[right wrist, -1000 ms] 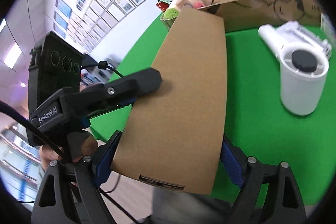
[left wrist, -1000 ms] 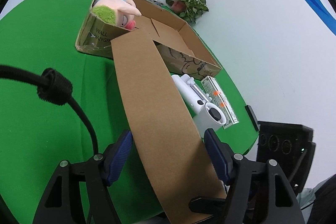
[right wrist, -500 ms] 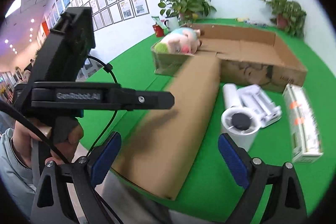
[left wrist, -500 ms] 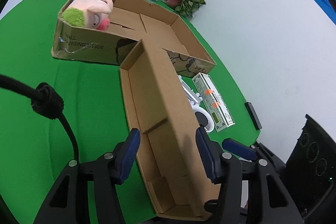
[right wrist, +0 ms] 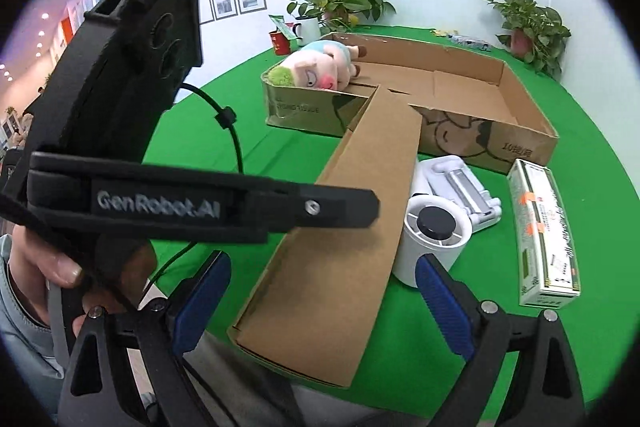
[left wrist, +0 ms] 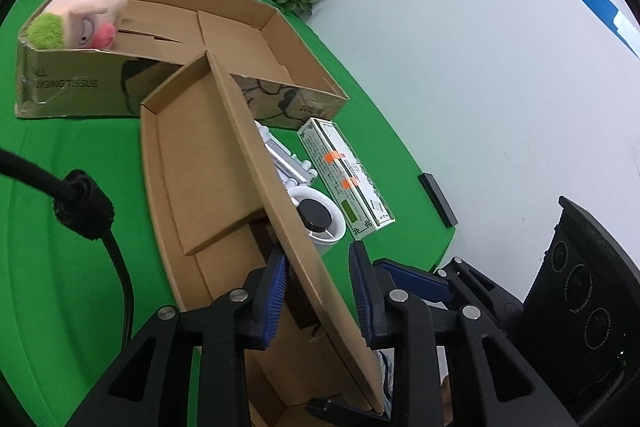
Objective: Organize objects
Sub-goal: 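Lift the long cardboard box with the right gripper, turning its open side up, then carry the long cardboard box with the right gripper over the open box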
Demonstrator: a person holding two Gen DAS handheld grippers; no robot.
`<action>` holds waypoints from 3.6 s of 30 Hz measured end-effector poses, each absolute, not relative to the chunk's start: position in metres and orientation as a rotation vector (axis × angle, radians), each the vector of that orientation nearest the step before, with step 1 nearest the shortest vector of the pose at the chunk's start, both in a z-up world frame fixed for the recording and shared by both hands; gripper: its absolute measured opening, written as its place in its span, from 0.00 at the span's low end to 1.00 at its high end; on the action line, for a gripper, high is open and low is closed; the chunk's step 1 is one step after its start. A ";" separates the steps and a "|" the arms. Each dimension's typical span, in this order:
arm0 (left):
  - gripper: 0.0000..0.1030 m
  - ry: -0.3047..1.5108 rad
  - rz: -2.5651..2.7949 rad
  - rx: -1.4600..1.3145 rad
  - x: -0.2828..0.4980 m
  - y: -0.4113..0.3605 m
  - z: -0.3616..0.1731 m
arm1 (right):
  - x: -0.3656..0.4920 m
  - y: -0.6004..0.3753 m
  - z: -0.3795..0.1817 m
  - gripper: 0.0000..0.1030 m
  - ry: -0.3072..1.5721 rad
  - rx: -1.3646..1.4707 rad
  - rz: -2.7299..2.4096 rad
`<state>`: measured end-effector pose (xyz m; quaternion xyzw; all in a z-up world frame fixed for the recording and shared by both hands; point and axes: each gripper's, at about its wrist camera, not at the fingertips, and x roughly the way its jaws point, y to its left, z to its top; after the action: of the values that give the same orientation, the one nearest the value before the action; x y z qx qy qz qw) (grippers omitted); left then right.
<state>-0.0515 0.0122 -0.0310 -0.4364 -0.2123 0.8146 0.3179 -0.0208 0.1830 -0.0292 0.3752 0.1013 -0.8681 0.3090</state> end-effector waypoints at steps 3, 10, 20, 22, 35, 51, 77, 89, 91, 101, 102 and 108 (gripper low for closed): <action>0.28 -0.539 2.149 -1.151 -0.046 0.014 -0.033 | -0.023 0.190 -0.033 0.82 0.273 1.014 -2.315; 0.44 -0.567 2.215 -1.115 -0.028 -0.011 -0.031 | -0.034 0.204 -0.036 0.34 0.255 1.060 -2.346; 0.52 -0.543 2.349 -1.134 -0.018 -0.029 -0.040 | -0.041 0.186 -0.062 0.30 0.152 1.189 -2.182; 0.56 -0.533 2.374 -1.122 -0.015 -0.034 -0.039 | -0.041 0.178 -0.067 0.32 0.096 1.214 -2.100; 0.56 -0.456 2.386 -1.270 -0.040 -0.027 -0.052 | -0.061 0.182 -0.062 0.43 0.090 1.180 -2.262; 0.30 -0.452 2.397 -1.328 -0.020 -0.021 -0.060 | -0.061 0.173 -0.069 0.19 0.123 1.210 -2.228; 0.18 -0.277 2.571 -1.166 -0.023 -0.012 0.002 | -0.061 0.175 -0.019 0.13 0.133 0.942 -2.418; 0.17 -0.197 2.634 -0.997 -0.068 0.012 0.066 | -0.101 0.180 0.019 0.13 0.100 0.788 -2.502; 0.17 -0.185 2.644 -0.980 -0.076 0.014 0.075 | -0.108 0.179 0.025 0.13 0.099 0.765 -2.510; 0.16 -0.144 2.698 -0.912 -0.127 0.022 0.115 | -0.148 0.170 0.050 0.13 0.114 0.674 -2.518; 0.16 -0.145 2.701 -0.908 -0.132 0.021 0.118 | -0.152 0.169 0.053 0.13 0.113 0.666 -2.519; 0.16 -0.119 2.720 -0.895 -0.176 0.021 0.136 | -0.176 0.161 0.070 0.13 0.121 0.620 -2.524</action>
<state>-0.1762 0.0206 0.1364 -0.3094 -0.0410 0.9401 0.1373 -0.1761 0.1615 0.0699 0.2296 0.0447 -0.9350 0.2664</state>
